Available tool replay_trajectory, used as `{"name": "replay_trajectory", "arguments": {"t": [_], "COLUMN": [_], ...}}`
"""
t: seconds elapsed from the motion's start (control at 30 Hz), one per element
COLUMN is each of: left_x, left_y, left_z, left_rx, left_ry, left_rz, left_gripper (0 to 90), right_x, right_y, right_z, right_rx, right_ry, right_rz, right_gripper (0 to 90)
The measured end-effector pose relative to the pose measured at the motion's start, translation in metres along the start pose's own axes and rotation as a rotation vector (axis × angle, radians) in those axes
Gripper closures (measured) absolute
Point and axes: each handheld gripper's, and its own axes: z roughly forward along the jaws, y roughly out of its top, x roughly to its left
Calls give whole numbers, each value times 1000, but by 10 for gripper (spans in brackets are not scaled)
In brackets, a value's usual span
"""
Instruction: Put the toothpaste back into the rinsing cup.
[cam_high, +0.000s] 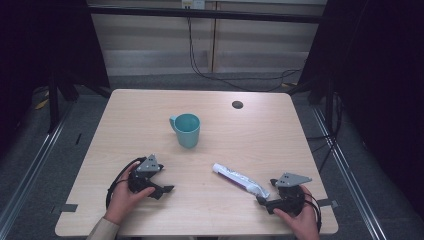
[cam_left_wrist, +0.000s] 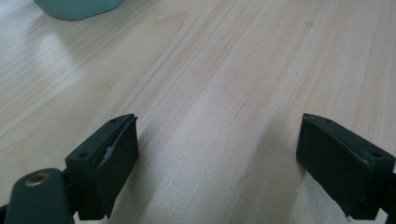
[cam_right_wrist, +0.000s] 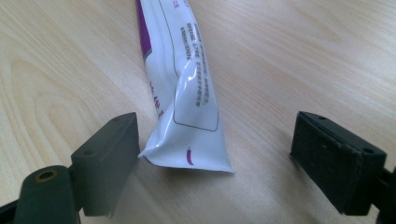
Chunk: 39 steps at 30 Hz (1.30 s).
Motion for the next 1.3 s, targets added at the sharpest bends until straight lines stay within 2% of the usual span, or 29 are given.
{"name": "replay_trajectory", "arguments": {"t": [0.5, 0.53, 0.6, 0.67, 0.8, 0.9, 1.17, 1.23, 1.3], "left_x": [0, 0, 0, 0, 0, 0, 0, 0, 0], "left_y": [0, 0, 0, 0, 0, 0, 0, 0, 0], "left_z": [0, 0, 0, 0, 0, 0, 0, 0, 0], "left_rx": [-1, -1, -1, -1, -2, -3, -2, -3, -3], "left_ry": [0, 0, 0, 0, 1, 2, 2, 2, 2], "left_rz": [0, 0, 0, 0, -4, -6, -5, -5, -5], "left_gripper": [127, 127, 127, 126, 127, 127, 127, 127, 127], "right_x": [0, 0, 0, 1, 0, -1, -2, -1, -1], "right_y": [0, 0, 0, 1, 8, 13, 26, 31, 36], "right_z": [0, 0, -1, 0, 0, 0, -4, -4, -4], "right_rx": [-3, -3, -18, -21, 25, 67, 121, 143, 158], "right_ry": [0, 0, 19, 22, 33, 34, 61, 84, 80], "right_rz": [5, 5, -9, -5, 1, -24, -32, -21, -31], "right_gripper": [157, 177, 277, 265, 291, 300, 337, 358, 367]}}
